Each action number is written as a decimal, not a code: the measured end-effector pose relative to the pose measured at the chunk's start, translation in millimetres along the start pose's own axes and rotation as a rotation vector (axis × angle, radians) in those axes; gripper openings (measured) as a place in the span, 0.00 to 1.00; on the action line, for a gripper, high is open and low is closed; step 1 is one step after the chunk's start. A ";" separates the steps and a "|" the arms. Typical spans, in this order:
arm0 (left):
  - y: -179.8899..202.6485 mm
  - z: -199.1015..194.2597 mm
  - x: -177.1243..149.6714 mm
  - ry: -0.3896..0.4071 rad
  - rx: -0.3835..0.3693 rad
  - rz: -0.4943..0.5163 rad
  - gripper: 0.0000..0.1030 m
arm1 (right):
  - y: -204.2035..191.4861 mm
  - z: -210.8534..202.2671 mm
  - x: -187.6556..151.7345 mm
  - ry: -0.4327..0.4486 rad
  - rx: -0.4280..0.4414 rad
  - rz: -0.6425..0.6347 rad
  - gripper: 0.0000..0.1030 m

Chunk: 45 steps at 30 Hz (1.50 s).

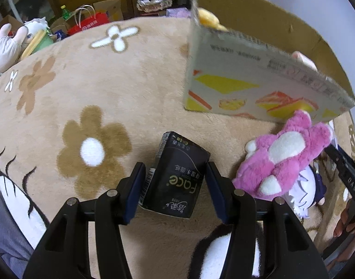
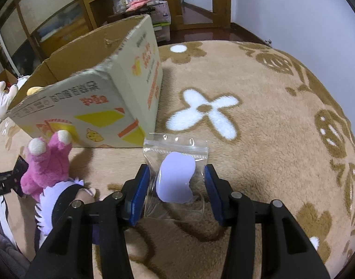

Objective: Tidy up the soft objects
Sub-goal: 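Lift the tissue pack with the left tool while the right tool carries the clear bag over the box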

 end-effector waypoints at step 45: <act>32.6 -163.7 32.2 0.772 -0.103 0.115 0.50 | -84.9 -116.5 54.0 0.573 0.128 -0.247 0.49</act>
Point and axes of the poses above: each gripper's, at about its wrist camera, not at the fingertips, and z roughly the way its jaws point, y to its right, x to its top, the point moved 2 cm from there along z, roughly the way its jaws point, and after that the axes turned 8 degrees about x, right-handed, at the moved point
